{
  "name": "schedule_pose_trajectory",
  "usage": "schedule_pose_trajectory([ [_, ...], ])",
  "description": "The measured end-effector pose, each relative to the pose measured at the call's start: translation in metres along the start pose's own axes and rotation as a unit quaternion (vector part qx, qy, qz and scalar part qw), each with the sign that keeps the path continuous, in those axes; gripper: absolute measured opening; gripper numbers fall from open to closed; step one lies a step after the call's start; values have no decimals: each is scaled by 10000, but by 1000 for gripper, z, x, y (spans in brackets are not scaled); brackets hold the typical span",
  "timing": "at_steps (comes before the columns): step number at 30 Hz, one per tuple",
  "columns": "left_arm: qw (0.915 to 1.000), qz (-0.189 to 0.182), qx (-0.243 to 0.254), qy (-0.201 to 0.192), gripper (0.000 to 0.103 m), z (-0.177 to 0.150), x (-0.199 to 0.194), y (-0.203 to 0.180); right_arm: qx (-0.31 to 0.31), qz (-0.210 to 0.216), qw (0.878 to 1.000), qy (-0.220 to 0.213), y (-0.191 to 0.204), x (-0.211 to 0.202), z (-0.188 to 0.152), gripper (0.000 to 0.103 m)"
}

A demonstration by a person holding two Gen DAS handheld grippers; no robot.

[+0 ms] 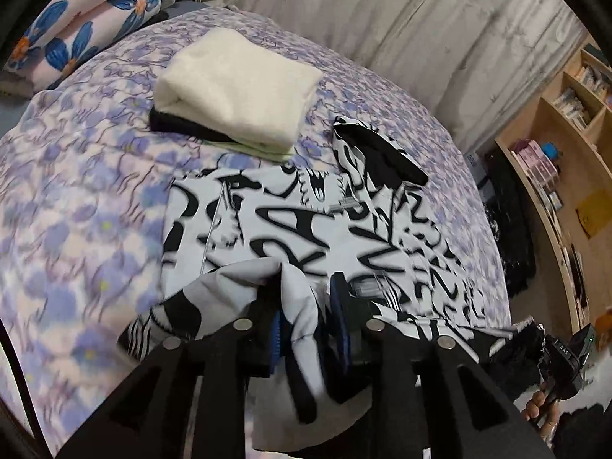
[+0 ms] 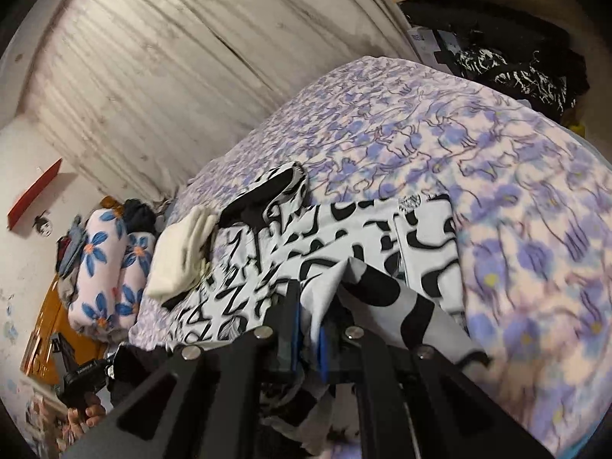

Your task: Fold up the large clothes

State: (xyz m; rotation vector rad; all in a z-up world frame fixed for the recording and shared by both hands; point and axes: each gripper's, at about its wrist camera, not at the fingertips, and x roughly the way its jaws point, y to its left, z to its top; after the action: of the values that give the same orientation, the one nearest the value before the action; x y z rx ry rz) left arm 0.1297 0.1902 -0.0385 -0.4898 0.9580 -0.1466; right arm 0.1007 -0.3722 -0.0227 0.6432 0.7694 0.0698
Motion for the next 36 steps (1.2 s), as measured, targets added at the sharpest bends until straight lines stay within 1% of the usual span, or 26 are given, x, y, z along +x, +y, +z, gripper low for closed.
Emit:
schedule_pose_trajectory([
  [1, 10000, 23, -30, 32, 28, 8, 11, 1, 113, -38, 9999, 29, -3, 10, 5, 13],
  [2, 9999, 58, -62, 54, 32, 15, 20, 2, 211, -88, 9997, 75, -6, 20, 11, 14],
  [3, 9999, 117, -82, 36, 45, 22, 29, 3, 288, -140, 9994, 97, -9, 30, 17, 21],
  [4, 9998, 203, -75, -47, 56, 30, 36, 3, 338, -190, 9992, 91, -11, 38, 21, 34],
  [5, 9995, 273, -79, -145, 77, 35, 40, 5, 398, -229, 9989, 65, -15, 45, 25, 41],
  [6, 9990, 323, -118, -281, 88, 42, 44, 6, 445, -230, 9987, 17, -18, 51, 29, 54],
  [7, 9988, 322, -148, -346, 89, 48, 49, 8, 468, -230, 9986, -20, -20, 56, 32, 58],
  [9, 9991, 313, -160, -253, 89, 57, 61, 12, 414, -279, 9988, 6, -23, 67, 35, 58],
  [11, 9991, 397, -90, -119, 89, 64, 75, 15, 291, -368, 9988, 123, -24, 79, 37, 58],
  [13, 9987, 499, 51, 21, 89, 65, 88, 19, 166, -425, 9985, 312, -27, 93, 36, 58],
  [17, 9962, 675, 425, 340, 89, 58, 116, 26, -242, -691, 9936, 857, -35, 126, 30, 58],
  [19, 9938, 752, 663, 486, 89, 54, 128, 26, -456, -828, 9890, 1134, -39, 142, 26, 58],
  [21, 9902, 832, 950, 597, 89, 51, 139, 25, -676, -852, 9846, 1365, -42, 155, 22, 58],
  [25, 9816, 989, 1418, 811, 89, 44, 157, 20, -1077, -857, 9759, 1695, -42, 173, 17, 58],
  [29, 9714, 1228, 1766, 1006, 89, 40, 177, 15, -1399, -915, 9696, 1786, -37, 185, 16, 58],
  [32, 9706, 1195, 1831, 1002, 88, 38, 184, 11, -1700, -897, 9661, 1726, -28, 191, 12, 58],
  [33, 9708, 1195, 1848, 956, 79, 38, 185, 9, -1825, -951, 9637, 1704, -25, 191, 9, 57],
  [34, 9708, 1157, 1878, 946, 68, 37, 186, 6, -1948, -1013, 9611, 1675, -21, 192, 6, 52],
  [35, 9714, 1044, 1906, 956, 39, 36, 186, 2, -2031, -1031, 9590, 1689, -19, 192, 4, 35],
  [36, 9697, 1186, 1932, 908, 29, 35, 185, -1, -2073, -1061, 9579, 1680, -18, 192, 2, 18],
])
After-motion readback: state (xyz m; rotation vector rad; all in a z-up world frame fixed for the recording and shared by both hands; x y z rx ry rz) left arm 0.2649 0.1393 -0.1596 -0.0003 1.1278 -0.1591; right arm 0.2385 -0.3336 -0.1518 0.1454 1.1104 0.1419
